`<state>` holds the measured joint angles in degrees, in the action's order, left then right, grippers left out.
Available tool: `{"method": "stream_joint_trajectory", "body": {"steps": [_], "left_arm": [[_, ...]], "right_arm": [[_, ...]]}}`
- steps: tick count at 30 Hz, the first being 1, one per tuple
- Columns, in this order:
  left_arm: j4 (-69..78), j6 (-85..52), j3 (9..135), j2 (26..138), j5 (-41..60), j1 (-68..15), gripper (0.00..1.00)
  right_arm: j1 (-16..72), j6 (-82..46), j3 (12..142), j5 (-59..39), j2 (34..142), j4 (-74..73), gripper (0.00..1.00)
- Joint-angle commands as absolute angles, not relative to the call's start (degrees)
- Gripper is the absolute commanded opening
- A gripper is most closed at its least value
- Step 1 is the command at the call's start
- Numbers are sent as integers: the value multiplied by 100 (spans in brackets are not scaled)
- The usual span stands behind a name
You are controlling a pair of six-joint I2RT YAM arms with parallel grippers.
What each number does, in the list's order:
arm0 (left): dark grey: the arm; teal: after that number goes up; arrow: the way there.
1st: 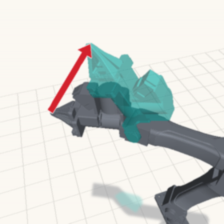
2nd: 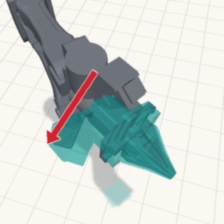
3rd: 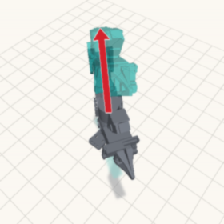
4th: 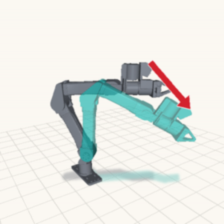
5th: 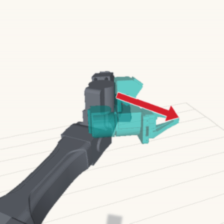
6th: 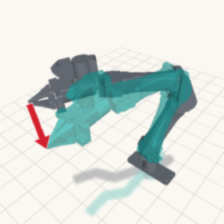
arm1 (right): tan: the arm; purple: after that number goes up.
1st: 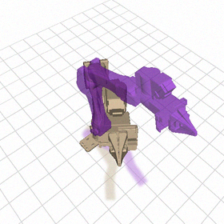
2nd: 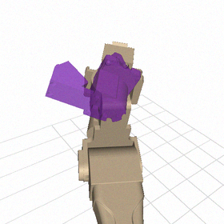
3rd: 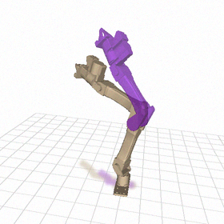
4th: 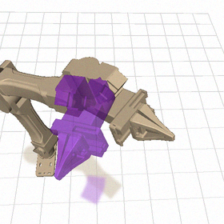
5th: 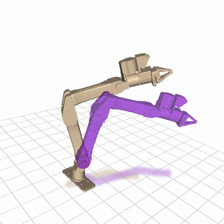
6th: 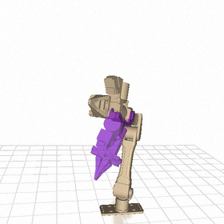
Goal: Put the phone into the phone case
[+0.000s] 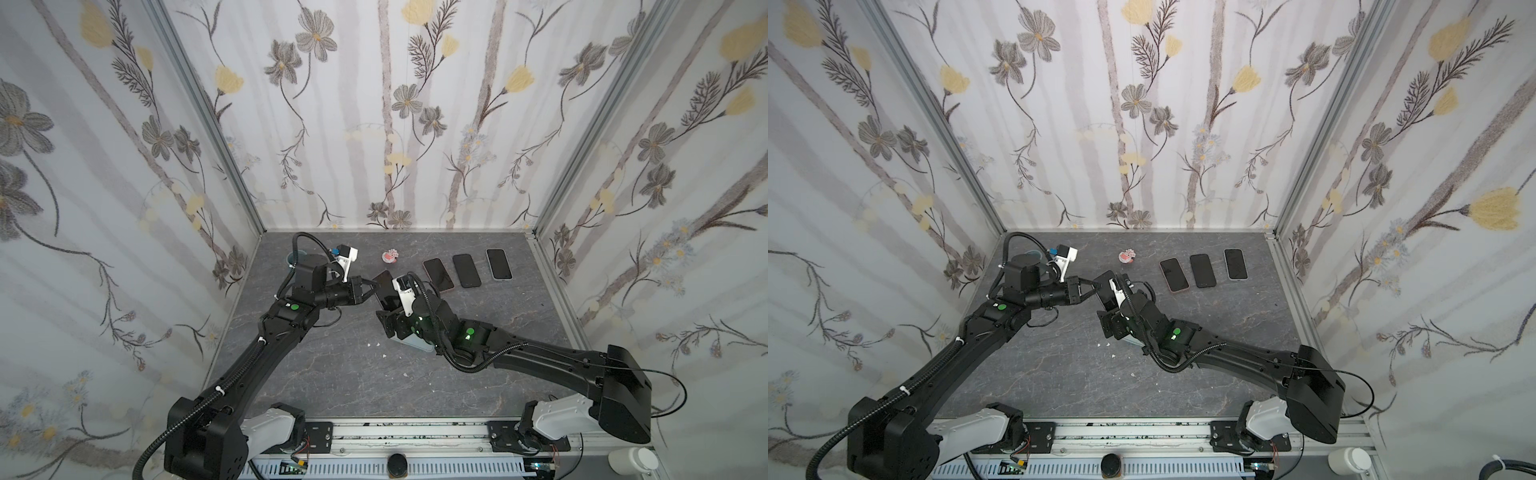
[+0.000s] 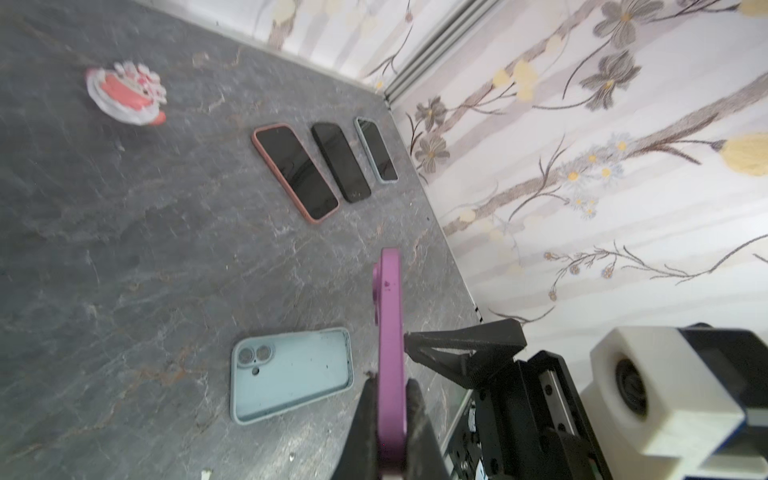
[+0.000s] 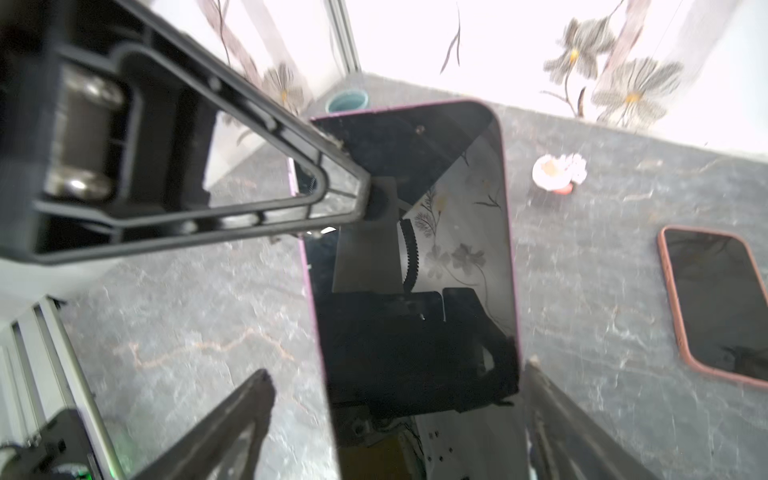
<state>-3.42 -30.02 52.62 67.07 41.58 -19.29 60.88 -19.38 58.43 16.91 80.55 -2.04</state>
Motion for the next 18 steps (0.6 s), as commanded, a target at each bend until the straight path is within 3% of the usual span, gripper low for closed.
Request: {"method": "stream_joint_trajectory", "body": {"steps": [1, 11, 18], "left_arm": [[446, -3202, 5475, 6637, 3853, -1907, 0], [1212, -3376, 5487, 6058, 3047, -1898, 0], [3146, -4174, 4992, 5668, 2895, -1898, 0]], "right_arm": [[6030, -1963, 6027, 2068, 7979, -477, 100], [5730, -2574, 6142, 2015, 7090, -1005, 100], [5153, -3455, 5284, 1357, 6053, -2132, 81]]}}
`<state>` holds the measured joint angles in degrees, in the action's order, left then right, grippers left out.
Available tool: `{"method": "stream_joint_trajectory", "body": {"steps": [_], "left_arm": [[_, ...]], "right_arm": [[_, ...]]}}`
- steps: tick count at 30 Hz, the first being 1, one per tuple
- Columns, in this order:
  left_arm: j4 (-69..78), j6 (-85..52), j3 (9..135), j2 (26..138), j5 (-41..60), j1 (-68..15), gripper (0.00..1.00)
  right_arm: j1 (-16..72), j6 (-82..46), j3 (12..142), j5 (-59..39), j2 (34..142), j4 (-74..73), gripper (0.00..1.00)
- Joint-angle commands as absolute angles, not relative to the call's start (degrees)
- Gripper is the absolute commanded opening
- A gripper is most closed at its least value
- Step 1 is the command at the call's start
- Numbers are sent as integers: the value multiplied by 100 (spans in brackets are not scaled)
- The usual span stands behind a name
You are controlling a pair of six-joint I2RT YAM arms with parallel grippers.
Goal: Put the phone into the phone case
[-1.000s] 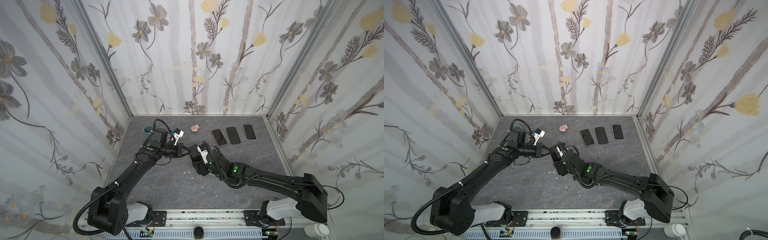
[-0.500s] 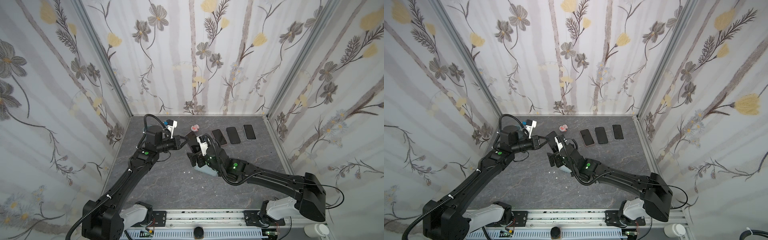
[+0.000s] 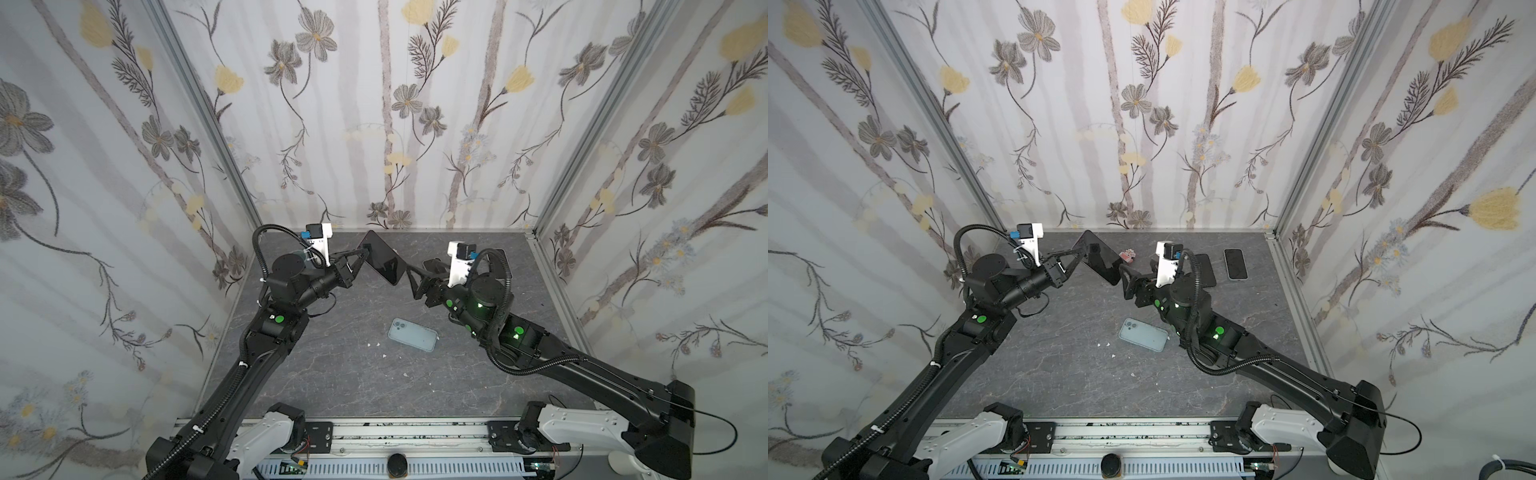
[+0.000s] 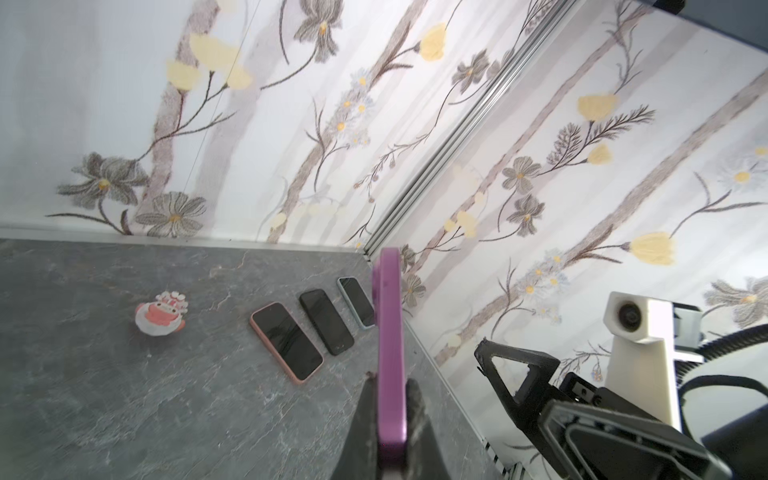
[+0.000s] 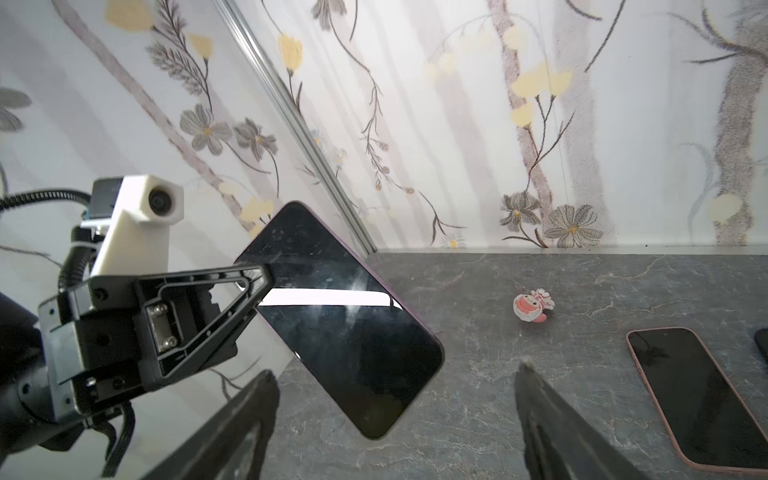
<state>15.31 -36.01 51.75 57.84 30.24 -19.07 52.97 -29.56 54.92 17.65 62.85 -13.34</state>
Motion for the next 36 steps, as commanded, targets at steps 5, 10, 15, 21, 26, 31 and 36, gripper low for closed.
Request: {"method": "stream_joint_trajectory", "body": {"steps": [5, 10, 15, 21, 26, 31, 36], "left_arm": [[4765, -4878, 4645, 5539, 3101, -1898, 0], [6031, -5478, 4362, 5483, 3093, -1907, 0], [6663, -5844, 4191, 5545, 3179, -1907, 0], [7247, -6150, 4096, 5585, 3384, -1941, 0], [7355, -6179, 4140, 5635, 3568, -1970, 0], [7309, -6161, 4147, 5625, 3560, -1981, 0], [7313, -6156, 4140, 5635, 3573, -1980, 0]], "right_arm": [[4841, -3826, 4896, 312, 5767, -2937, 70], [4793, -3850, 4838, -392, 5894, -3505, 67], [4777, -4037, 4994, -984, 6208, -3890, 66], [4783, -4143, 5280, -1786, 6517, -4170, 56], [4776, -4238, 5503, -2247, 6710, -4317, 40], [4773, -4307, 5511, -2373, 6742, -4541, 27], [4773, -4298, 5485, -2324, 6706, -4562, 18]]}}
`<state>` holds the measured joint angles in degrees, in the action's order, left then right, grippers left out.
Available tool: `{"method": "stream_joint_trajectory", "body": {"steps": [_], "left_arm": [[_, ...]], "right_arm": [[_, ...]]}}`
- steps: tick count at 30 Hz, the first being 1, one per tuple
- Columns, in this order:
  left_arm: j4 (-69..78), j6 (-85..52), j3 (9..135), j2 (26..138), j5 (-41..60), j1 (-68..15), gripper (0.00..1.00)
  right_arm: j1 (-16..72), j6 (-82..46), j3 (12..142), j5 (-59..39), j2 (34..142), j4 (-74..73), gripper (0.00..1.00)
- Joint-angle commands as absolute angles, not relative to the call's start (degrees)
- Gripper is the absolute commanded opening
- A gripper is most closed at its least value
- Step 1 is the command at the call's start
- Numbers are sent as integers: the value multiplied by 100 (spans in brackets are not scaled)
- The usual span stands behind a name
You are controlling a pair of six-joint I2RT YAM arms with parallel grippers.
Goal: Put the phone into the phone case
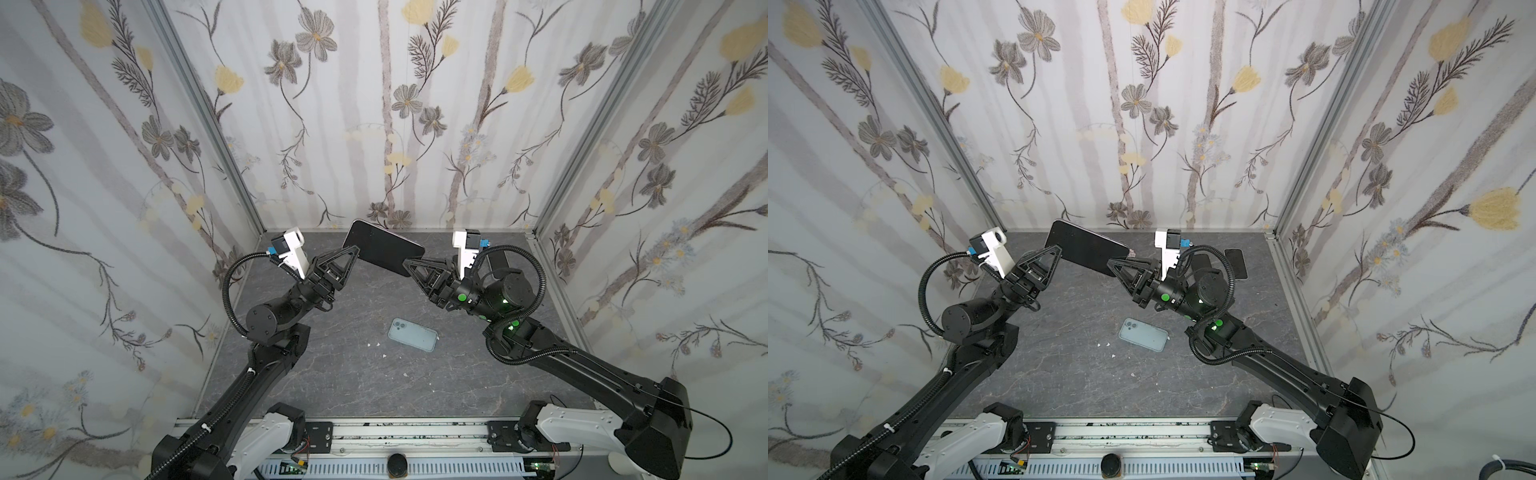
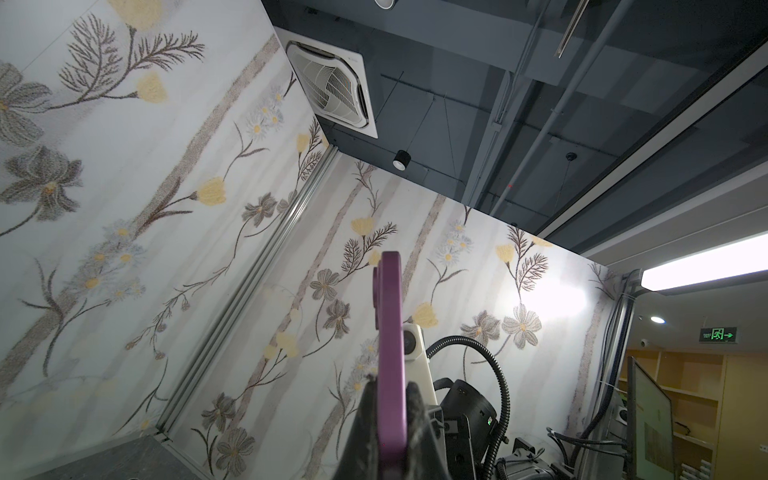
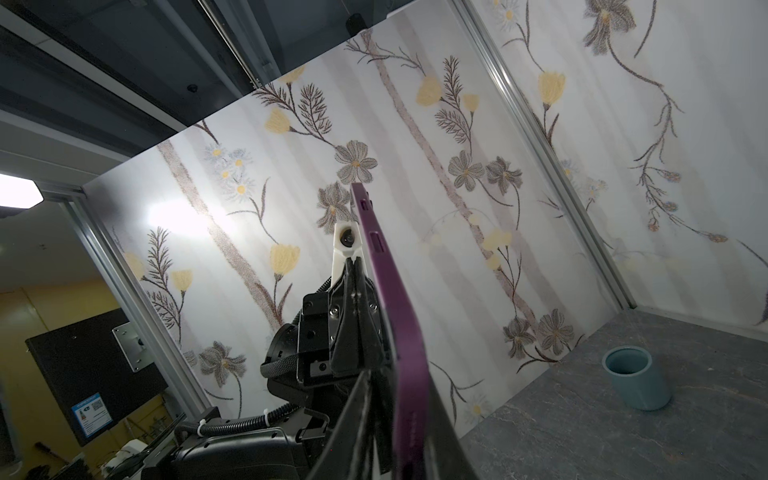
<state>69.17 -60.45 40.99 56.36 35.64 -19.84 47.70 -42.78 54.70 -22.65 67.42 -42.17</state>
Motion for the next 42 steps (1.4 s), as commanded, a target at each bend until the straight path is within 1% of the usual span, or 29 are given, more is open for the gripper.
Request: {"method": "stream_joint_trajectory", "body": {"steps": [1, 2, 3, 4, 7, 8, 9, 10, 11, 12, 13, 14, 16, 21, 29, 33, 37, 42], "left_arm": [[7301, -6145, 4137, 5641, 3573, -1978, 0], [7249, -6115, 4147, 5634, 3585, -1980, 0], [7126, -6070, 4155, 5625, 3570, -1978, 0], [6950, -6012, 4169, 5612, 3524, -1979, 0], [6375, -5743, 4209, 5541, 3332, -1969, 0], [6191, -5616, 4205, 5493, 3259, -1970, 3], [5967, -5476, 4195, 5432, 3133, -1970, 16], [5717, -5323, 4167, 5362, 2976, -1970, 22], [5510, -5191, 4134, 5304, 2810, -1974, 25], [5243, -5009, 4109, 5246, 2575, -1969, 38], [4928, -4853, 4097, 5172, 2313, -1969, 56], [4679, -4746, 4092, 5123, 2101, -1970, 62], [4247, -4538, 4070, 5034, 1651, -1945, 69], [3712, -4275, 4089, 4923, 1248, -1901, 70], [3138, -3870, 4155, 4930, 1059, -1895, 70], [2657, -3572, 4201, 5074, 1022, -1892, 70], [2266, -3403, 4238, 5358, 1228, -1894, 71], [1577, -3230, 4464, 5972, 1708, -1900, 73]], "right_arm": [[4775, -4303, 5485, -2306, 6699, -4566, 16], [4781, -4301, 5476, -2255, 6686, -4535, 11], [4779, -4290, 5460, -2135, 6671, -4460, 4], [4775, -4291, 5453, -1960, 6638, -4320, 0], [4776, -4289, 5344, -1650, 6534, -4159, 0], [4766, -4290, 5312, -1586, 6499, -4147, 0], [4762, -4301, 5287, -1505, 6478, -4101, 0], [4763, -4303, 5282, -1441, 6444, -4033, 0], [4751, -4298, 5282, -1377, 6419, -3942, 0], [4746, -4298, 5290, -1280, 6389, -3810, 0], [4749, -4283, 5299, -1160, 6354, -3659, 0], [4744, -4275, 5308, -1059, 6322, -3499, 0], [4740, -4250, 5300, -753, 6229, -3187, 0], [4737, -4291, 5181, -141, 5988, -2709, 0], [4742, -4493, 5159, 255, 5810, -2179, 0], [4739, -4904, 5140, 947, 5690, -1330, 0], [4737, -5328, 5183, 1405, 5617, -264, 0], [4741, -5639, 5070, 1376, 5550, 421, 0]]}}
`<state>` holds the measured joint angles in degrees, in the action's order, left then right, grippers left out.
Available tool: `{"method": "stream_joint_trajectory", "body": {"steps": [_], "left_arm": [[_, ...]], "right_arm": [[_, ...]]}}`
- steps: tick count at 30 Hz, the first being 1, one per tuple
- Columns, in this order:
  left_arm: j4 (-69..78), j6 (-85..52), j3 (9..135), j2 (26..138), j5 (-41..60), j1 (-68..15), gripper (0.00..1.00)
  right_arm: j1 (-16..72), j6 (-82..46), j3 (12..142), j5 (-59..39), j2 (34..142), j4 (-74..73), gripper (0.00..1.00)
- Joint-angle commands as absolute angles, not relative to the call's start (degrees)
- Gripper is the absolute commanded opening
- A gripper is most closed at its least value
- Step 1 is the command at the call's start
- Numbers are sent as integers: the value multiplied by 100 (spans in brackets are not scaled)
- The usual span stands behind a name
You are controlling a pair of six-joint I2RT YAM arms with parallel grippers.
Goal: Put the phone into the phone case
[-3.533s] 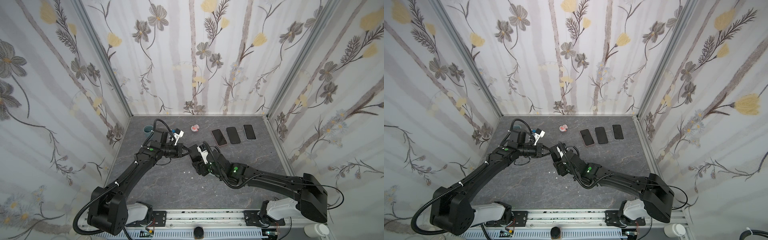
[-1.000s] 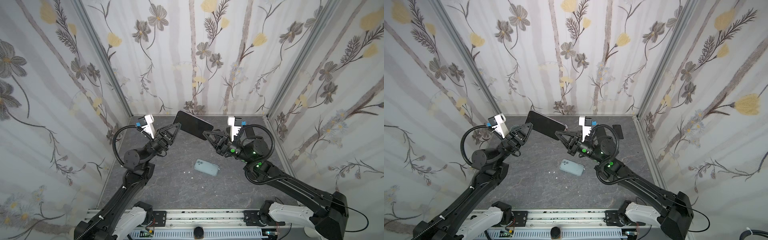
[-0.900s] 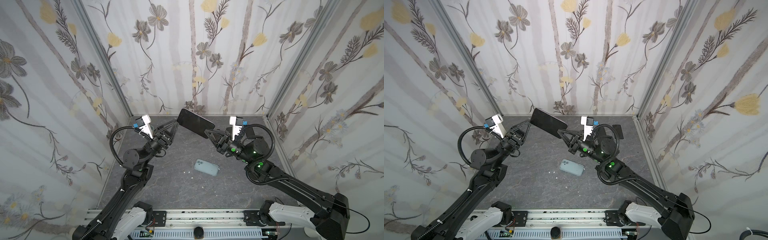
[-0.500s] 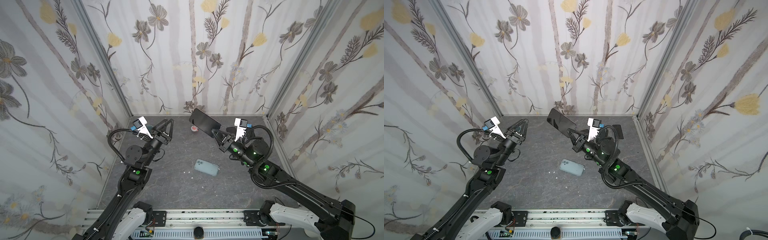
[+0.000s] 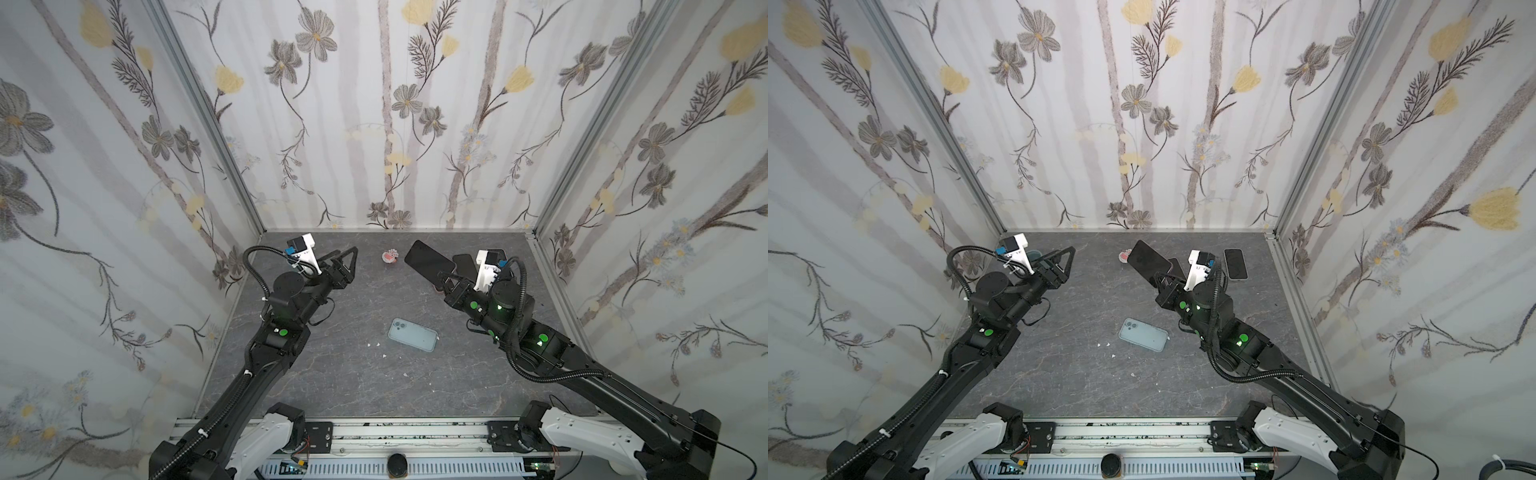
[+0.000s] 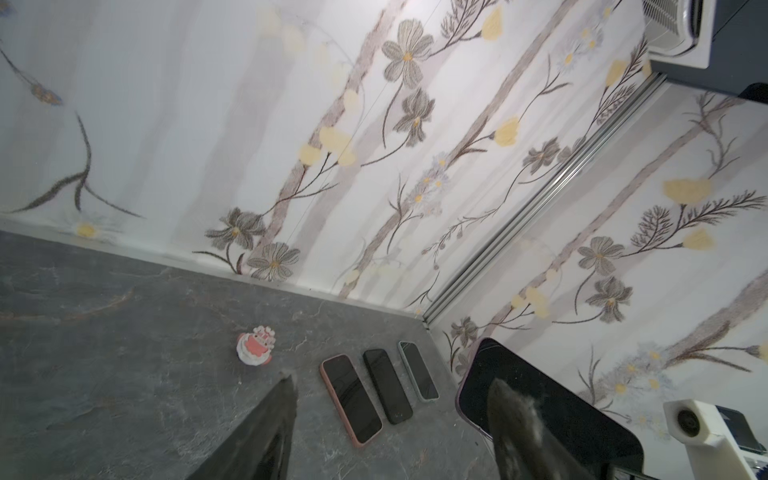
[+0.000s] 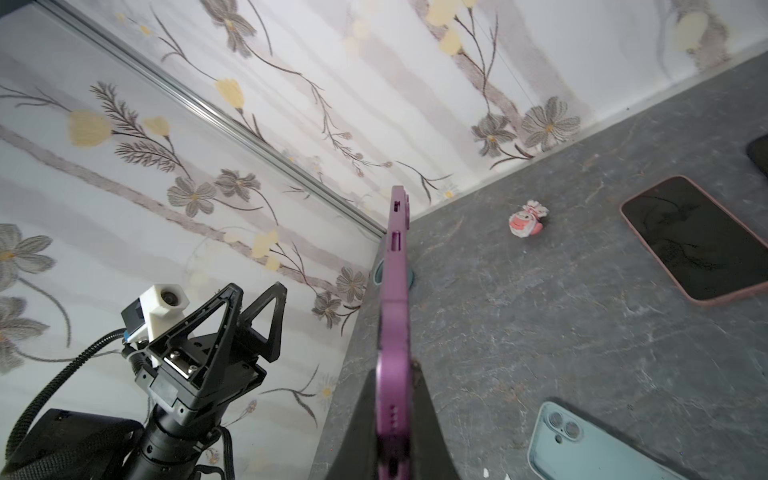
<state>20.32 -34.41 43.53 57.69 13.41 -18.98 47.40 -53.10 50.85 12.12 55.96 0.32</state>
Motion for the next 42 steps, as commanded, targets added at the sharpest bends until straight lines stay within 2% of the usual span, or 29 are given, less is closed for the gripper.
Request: {"method": "stream_joint_trajectory", "body": {"steps": [1, 8, 17, 24, 32, 42], "left_arm": [[1467, -3216, 4522, 6133, 1856, -1899, 73], [935, -3259, 4701, 7122, 2387, -2070, 70], [807, -3307, 4730, 8275, 2698, -2766, 63], [774, -3402, 4938, 9062, 2973, -2982, 53], [786, -3443, 4942, 9418, 3103, -3006, 51], [914, -3635, 4938, 9727, 3085, -2988, 51]], "right_arm": [[4739, -5682, 5086, 1354, 5567, 631, 0], [4742, -5921, 5116, 867, 5791, 1580, 0], [4742, -6594, 4571, 516, 5875, 1790, 0], [4476, -6601, 4395, -374, 6429, 1194, 0], [4221, -6594, 4359, -1525, 7327, 223, 0], [3986, -6538, 4037, -1710, 7561, -92, 0]]}}
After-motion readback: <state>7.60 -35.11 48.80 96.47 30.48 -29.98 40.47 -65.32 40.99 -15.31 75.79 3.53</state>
